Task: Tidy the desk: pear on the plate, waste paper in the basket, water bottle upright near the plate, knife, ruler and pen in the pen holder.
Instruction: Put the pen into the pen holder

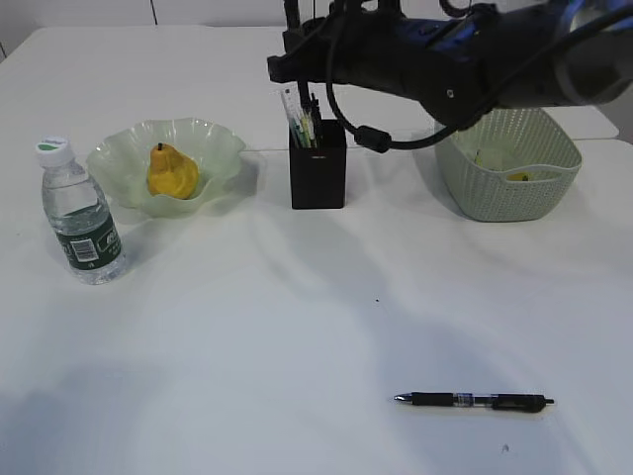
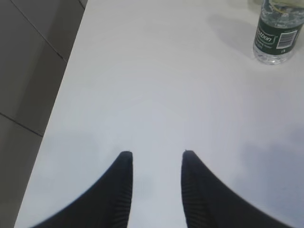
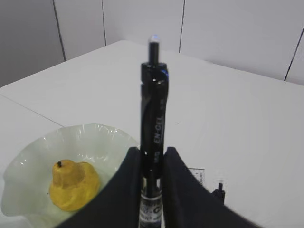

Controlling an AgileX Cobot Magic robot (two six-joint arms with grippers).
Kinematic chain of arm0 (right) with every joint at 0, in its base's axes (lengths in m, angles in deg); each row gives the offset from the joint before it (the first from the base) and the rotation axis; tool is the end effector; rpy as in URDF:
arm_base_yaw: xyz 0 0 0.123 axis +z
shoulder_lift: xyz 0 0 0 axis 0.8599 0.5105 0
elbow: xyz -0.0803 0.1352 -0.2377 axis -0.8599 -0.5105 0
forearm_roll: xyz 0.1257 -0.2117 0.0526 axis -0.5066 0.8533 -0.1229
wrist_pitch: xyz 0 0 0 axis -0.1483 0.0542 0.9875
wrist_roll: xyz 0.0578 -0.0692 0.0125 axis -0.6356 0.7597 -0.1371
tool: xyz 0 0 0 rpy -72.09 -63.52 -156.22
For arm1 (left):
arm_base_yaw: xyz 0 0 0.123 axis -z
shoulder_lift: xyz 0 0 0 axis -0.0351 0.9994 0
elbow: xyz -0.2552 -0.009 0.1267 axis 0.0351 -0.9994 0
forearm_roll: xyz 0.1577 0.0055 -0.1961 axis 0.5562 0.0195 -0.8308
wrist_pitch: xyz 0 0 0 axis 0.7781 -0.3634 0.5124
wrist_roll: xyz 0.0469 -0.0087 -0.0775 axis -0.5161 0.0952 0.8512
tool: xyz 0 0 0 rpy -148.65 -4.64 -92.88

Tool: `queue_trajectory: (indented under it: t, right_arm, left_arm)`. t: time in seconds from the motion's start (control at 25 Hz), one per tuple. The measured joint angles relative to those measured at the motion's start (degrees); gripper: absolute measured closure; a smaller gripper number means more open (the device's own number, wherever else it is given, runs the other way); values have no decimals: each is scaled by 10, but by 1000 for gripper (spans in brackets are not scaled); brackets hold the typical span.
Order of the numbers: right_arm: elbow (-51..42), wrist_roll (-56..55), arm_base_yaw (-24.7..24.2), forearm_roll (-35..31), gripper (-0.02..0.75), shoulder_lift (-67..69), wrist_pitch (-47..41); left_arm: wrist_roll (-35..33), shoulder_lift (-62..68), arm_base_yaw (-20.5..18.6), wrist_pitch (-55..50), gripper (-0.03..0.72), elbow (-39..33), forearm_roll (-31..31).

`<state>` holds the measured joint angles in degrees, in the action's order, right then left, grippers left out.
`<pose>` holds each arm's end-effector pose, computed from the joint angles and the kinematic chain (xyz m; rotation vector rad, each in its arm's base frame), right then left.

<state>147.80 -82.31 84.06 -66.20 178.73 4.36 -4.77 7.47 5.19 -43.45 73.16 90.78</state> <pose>0.4325 0.2067 0.2654 -0.4984 1.7015 0.3210 0.0761 0.0241 0.2910 -0.1272 2.2182 0.3145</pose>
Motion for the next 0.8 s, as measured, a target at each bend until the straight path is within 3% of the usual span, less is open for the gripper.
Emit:
queue_trajectory:
  t: [0.8]
  right_arm:
    - [38, 8, -34, -56, 646, 65, 63]
  left_arm:
    - [0, 0, 0, 5, 449, 0, -1]
